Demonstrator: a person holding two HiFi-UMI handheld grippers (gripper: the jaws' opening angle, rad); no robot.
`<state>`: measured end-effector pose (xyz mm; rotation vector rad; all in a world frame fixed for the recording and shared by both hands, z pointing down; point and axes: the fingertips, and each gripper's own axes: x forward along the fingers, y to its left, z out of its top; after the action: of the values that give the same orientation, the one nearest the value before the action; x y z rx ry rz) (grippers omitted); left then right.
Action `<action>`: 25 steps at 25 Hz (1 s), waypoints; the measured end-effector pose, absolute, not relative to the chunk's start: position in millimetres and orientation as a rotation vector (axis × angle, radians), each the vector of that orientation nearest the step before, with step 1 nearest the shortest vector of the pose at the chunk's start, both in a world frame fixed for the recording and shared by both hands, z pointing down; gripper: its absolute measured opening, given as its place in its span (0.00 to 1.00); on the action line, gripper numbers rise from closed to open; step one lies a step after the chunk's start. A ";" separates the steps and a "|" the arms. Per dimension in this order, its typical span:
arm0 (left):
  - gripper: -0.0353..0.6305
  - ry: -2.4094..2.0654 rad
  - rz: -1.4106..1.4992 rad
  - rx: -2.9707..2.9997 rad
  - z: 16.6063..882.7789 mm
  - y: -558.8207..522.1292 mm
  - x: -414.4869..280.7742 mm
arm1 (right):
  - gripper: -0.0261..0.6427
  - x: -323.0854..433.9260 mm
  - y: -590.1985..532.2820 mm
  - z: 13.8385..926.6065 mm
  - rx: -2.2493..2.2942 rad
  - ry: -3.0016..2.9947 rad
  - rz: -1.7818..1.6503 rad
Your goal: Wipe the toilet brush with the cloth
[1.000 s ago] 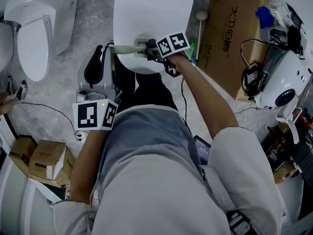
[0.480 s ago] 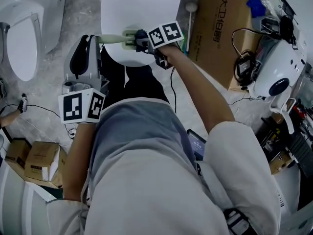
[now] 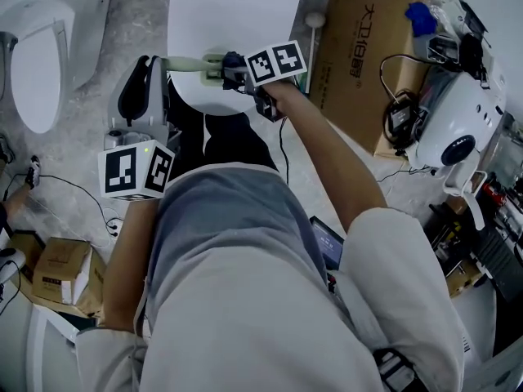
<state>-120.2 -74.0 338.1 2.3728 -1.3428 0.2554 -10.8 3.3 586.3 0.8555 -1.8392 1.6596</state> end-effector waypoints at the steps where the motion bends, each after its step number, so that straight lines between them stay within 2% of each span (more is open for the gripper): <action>1: 0.05 -1.344 0.249 2.372 338.1 -74.3 -119.5 | 0.21 -10.0 3.2 584.4 0.861 -1.842 1.662; 25: 0.05 -1.326 0.199 2.342 331.8 -70.3 -128.2 | 0.21 -14.8 2.2 521.1 0.924 -1.946 1.648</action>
<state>-128.2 -70.3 331.8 2.3416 -1.3264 0.1994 -14.8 2.2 521.1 0.9238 -1.9457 1.6475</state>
